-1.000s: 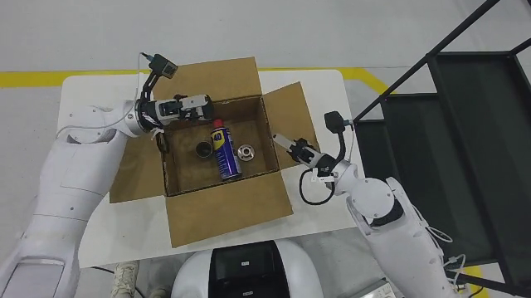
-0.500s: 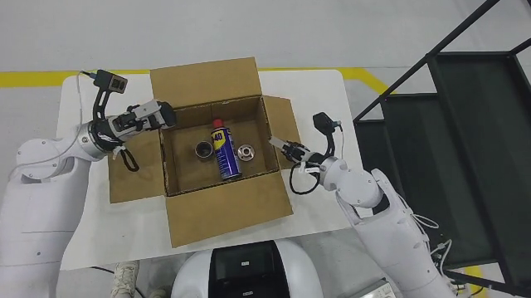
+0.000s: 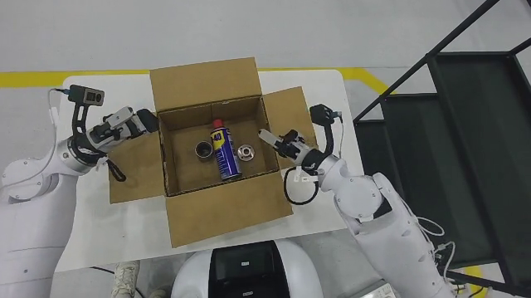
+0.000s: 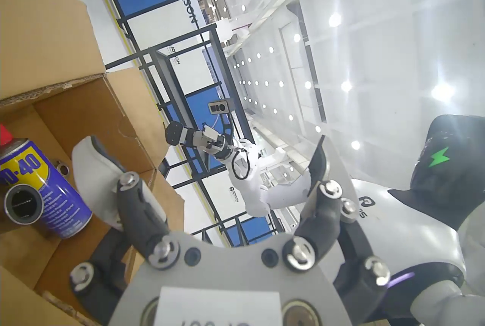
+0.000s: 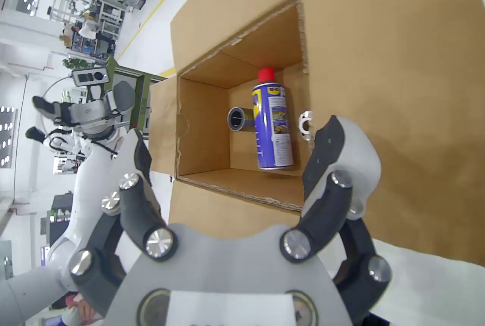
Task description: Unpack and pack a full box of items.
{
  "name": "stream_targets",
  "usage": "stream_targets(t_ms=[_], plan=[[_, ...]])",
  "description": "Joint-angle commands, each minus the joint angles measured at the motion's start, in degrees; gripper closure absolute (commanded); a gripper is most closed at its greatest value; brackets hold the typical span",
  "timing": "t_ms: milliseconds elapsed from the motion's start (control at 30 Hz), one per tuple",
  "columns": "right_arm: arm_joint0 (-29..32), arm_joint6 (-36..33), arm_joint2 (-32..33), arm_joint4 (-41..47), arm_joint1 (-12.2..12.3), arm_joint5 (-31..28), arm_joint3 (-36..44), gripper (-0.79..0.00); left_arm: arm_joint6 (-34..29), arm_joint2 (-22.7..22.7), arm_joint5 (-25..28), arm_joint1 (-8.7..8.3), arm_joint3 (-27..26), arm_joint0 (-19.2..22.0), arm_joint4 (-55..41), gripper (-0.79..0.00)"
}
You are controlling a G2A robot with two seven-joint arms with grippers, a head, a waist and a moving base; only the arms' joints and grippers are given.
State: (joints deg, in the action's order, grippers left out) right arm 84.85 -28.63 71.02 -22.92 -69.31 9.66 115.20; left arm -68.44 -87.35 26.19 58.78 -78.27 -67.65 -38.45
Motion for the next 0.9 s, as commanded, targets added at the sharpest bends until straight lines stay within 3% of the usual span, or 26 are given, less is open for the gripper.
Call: stream_targets(t_ms=[0,167,333,500,867], plan=[[-1.72,-0.86,-1.96,-1.09,-0.15,-0.94,-0.18,-0.785,0.04,-1.17,0.56,-0.13,0.63,-0.89,-1.1,-0.785],[-9.17,-4.09,-9.55,-3.71,-1.2,-0.26,-3.9,-0.785,-0.37,-3.04,1.58,-0.31,3.03,-2.61,-3.61,-0.785],[-17.78,-9.4,-17.11,-7.68,-2.67,4.37,-11.36,-0.785,-0.65,-2.27,1.75,-0.19,6.66,-2.17,-3.76,-0.785],[-24.74,-11.86,-23.67,-10.77,-4.56,8.2,-19.23,-0.785,-0.65,-2.27,1.75,-0.19,6.66,-2.17,-3.76,-0.785],[-33.79,-17.68,-32.7,-16.66,-7.97,12.21,-28.43,-0.785,-0.65,-2.27,1.75,-0.19,6.66,-2.17,-3.76,-0.785]])
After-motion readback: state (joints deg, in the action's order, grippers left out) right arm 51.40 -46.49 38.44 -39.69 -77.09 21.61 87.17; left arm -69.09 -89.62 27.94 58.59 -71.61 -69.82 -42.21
